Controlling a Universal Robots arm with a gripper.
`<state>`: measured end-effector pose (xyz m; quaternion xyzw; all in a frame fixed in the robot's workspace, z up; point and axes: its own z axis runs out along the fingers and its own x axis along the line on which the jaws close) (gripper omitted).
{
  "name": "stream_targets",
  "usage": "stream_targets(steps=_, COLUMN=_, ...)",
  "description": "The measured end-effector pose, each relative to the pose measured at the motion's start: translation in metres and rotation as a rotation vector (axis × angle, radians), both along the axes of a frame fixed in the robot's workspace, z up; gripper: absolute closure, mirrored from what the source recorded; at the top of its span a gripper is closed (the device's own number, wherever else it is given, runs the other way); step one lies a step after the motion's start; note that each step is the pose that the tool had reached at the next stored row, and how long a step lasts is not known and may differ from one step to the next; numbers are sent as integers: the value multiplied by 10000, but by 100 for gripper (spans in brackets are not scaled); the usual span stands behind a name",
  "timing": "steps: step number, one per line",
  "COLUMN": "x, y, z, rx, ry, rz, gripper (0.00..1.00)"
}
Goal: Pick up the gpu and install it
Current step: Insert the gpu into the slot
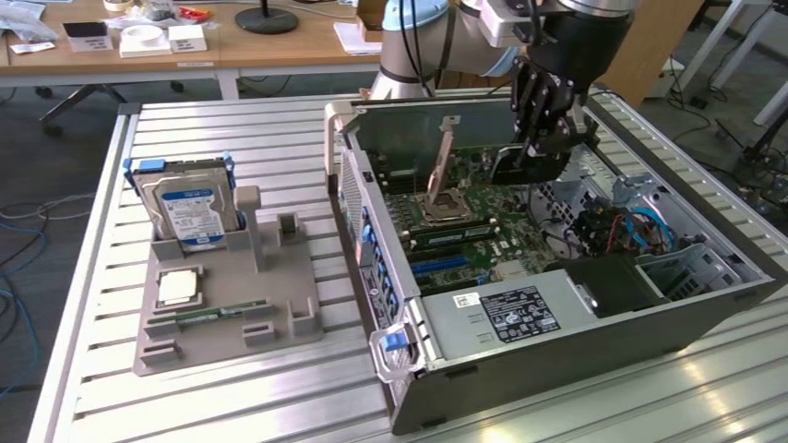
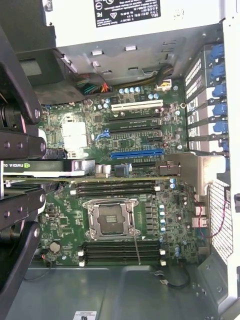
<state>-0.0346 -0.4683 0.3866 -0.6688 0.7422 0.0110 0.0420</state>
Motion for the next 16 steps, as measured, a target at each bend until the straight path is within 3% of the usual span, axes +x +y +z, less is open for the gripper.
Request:
stream_targets(steps=7, x=-9, y=-5, z=-115, rx=1, ry=1, rz=0, gripper=73)
stream_targets(steps=16, x=-9, y=-6, z=-122, rx=0, ry=1, rz=1, gripper=73)
